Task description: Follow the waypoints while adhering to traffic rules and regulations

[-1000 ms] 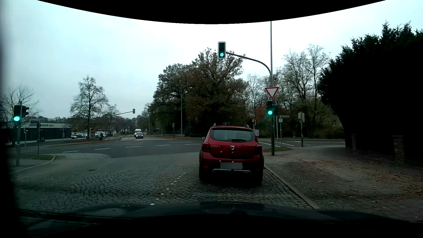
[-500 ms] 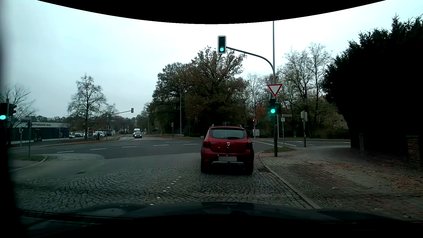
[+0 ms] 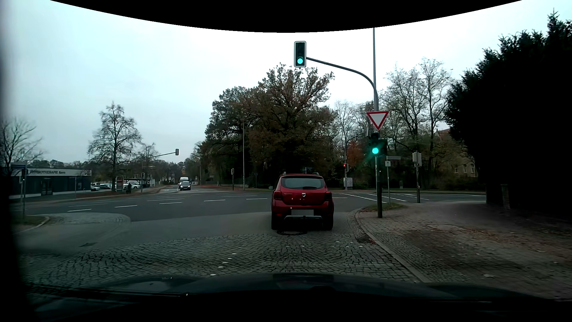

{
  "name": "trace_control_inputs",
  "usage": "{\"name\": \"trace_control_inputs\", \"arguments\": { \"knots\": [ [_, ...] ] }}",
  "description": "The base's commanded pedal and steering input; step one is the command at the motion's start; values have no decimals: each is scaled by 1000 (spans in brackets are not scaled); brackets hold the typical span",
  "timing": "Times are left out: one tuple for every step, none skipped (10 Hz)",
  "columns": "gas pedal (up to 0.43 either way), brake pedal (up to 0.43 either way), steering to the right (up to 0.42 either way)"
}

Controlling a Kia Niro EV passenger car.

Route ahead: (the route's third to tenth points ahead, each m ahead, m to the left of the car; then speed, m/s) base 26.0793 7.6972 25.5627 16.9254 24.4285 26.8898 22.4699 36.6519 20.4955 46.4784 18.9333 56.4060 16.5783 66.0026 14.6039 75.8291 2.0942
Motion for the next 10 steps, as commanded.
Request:
{"name": "trace_control_inputs", "arguments": {
  "knots": [
    [138,0,-10],
    [138,0,-10],
    [138,0,-10],
    [138,0,-10],
    [138,0,-11],
    [138,0,-11],
    [138,0,-12],
    [150,0,-17],
    [150,0,-19],
    [157,0,-18]
  ]
}}
